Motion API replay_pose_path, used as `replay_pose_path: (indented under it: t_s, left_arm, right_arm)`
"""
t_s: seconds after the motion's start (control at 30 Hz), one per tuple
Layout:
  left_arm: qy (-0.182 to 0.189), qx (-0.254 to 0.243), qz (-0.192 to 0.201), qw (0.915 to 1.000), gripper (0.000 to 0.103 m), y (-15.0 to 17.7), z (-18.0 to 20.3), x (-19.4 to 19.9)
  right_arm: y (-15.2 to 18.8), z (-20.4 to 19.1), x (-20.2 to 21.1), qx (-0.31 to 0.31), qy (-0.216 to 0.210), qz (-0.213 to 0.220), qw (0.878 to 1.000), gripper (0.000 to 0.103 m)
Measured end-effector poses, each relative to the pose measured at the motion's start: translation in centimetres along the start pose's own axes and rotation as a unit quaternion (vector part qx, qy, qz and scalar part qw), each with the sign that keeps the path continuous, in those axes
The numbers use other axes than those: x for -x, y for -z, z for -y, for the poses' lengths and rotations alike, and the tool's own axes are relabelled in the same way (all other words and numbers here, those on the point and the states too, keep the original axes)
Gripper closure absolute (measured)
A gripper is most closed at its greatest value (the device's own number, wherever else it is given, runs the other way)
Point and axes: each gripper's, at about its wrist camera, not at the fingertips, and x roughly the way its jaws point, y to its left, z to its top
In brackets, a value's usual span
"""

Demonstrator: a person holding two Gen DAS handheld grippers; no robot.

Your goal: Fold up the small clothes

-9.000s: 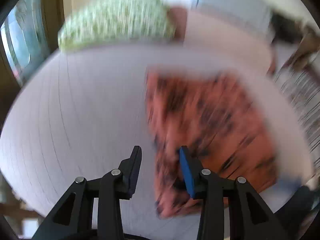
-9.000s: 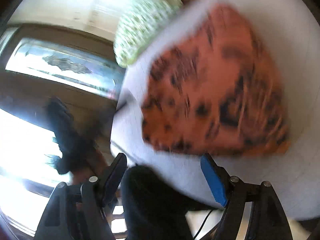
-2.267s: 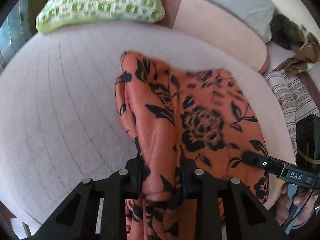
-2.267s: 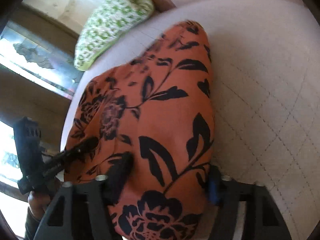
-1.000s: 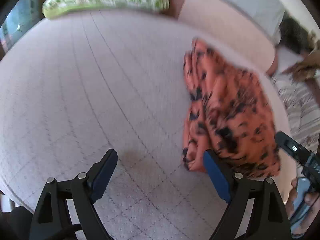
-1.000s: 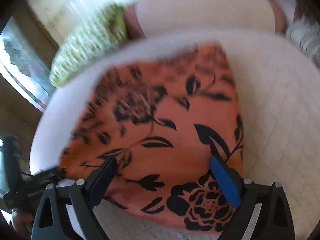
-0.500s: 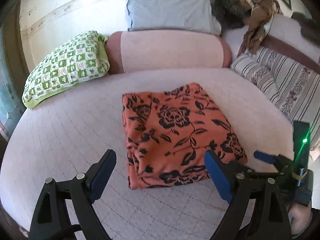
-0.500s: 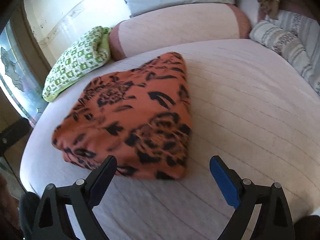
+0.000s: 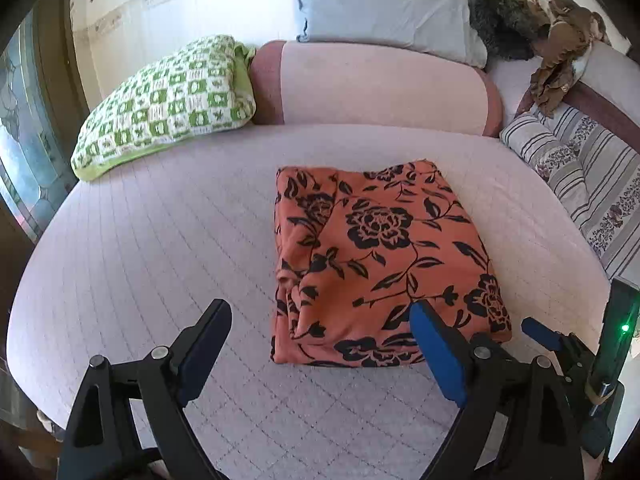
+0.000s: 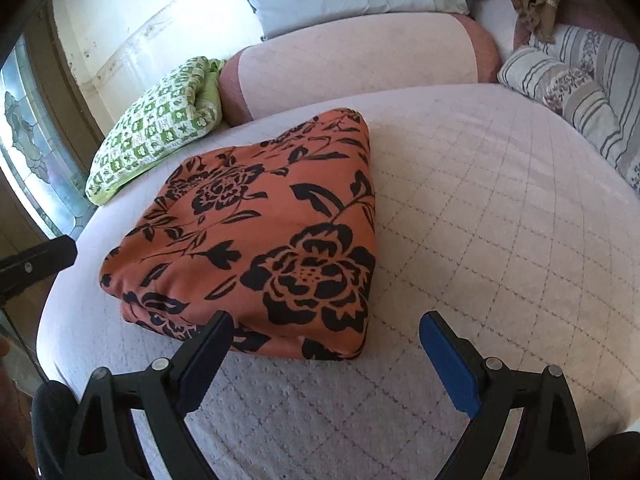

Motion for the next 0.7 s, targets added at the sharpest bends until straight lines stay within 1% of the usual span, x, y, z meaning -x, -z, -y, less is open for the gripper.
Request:
replay_pose_path:
  t_s: [0.1, 0.27, 0.4, 0.53, 0.7]
  left_arm:
    - [-0.011, -0.005, 0.003, 0.9999, 0.012, 0.1, 0.1, 0.1]
    - [-0.014, 0.002, -0.005, 0.9999, 0.012, 0.7, 0.0, -0.4]
    - [-0.017, 0.002, -0.013, 0.9998, 0.012, 1.2, 0.2, -1.0]
    - [-0.022, 0.002, -0.013, 0.9997, 0.012, 1.1, 0.1, -1.0]
    - [-0.021, 0.025, -0.014, 0.9994, 0.012, 1.0, -0.9, -1.1]
  right_arm:
    - [0.1, -0.3, -0.1, 0.006, 0.000, 0.001, 1.000, 0.007]
    - [0.3, -0.7, 0.1, 0.016, -0.004, 0.006, 1.000, 0.007]
    - [0.5, -0.6, -0.1, 0.018, -0.005, 0.001, 1.000, 0.007]
    - [0.6, -0.5, -0.3, 0.013, -0.005, -0.004, 1.000, 0.007]
    - [0.7, -0.6, -0.5, 0.013, -0.007, -0.007, 1.000, 0.007]
